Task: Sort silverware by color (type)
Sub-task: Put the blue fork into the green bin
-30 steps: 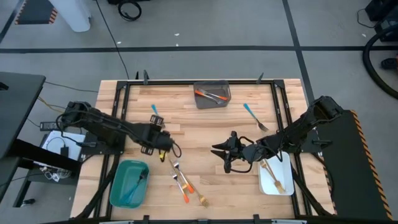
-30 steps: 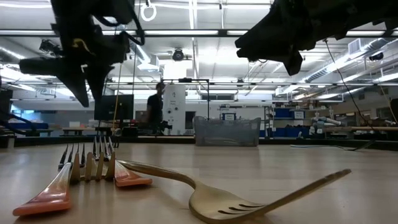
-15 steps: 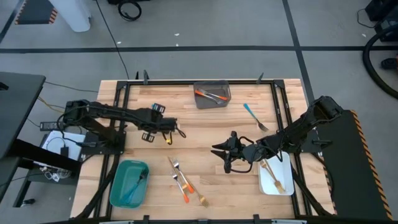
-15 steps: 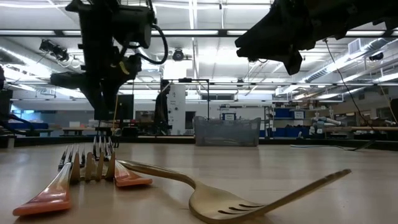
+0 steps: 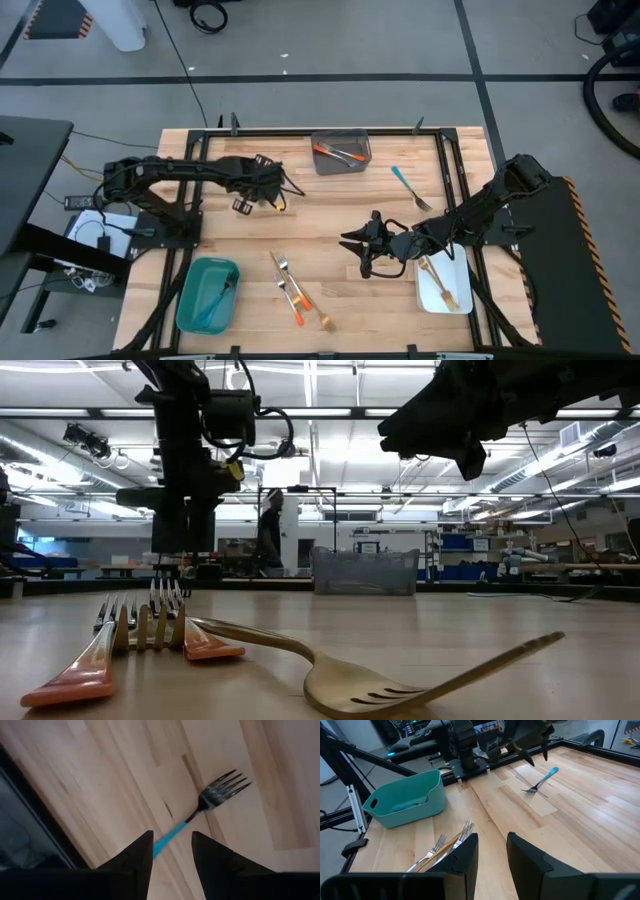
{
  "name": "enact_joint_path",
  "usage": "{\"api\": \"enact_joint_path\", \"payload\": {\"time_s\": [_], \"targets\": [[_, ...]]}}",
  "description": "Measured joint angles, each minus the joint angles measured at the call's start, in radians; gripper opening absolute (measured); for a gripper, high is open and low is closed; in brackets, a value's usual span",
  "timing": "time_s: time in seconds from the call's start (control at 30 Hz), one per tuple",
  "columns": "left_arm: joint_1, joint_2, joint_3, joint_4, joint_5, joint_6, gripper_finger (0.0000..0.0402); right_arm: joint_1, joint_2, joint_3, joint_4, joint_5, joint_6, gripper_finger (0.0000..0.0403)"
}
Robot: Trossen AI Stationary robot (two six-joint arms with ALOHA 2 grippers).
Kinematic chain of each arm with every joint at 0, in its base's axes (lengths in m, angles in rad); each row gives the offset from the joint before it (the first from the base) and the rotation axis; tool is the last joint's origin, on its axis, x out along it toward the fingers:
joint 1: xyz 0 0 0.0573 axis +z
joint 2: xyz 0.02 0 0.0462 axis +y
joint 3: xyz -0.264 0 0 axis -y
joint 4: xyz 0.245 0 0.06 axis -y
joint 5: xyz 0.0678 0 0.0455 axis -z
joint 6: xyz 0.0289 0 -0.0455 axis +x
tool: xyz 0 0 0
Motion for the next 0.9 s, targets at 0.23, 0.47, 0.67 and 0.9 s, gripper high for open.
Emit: {"api": "enact_joint_path", "payload": {"time_s": [0.23, 0.47, 0.67, 0.9], "targets": [[0.103, 0.0, 0.0, 0.005, 0.069, 0.159, 0.0144, 0.0, 0.0, 0.0, 0.001, 0.002, 0.0, 0.0109], [0.189, 0.0, 0.0, 0.008, 0.156, 0.314, 0.0144, 0.0, 0.0, 0.0, 0.008, 0.023, 0.0, 0.0109], [0.207, 0.0, 0.0, 0.022, 0.235, 0.372, 0.0144, 0.0, 0.0, 0.0, 0.008, 0.023, -0.001, 0.0109], [0.214, 0.042, 0.001, 0.023, 0.211, 0.266, 0.0141, -0.008, 0.001, 0.0, 0.014, 0.027, -0.018, 0.0109]]}}
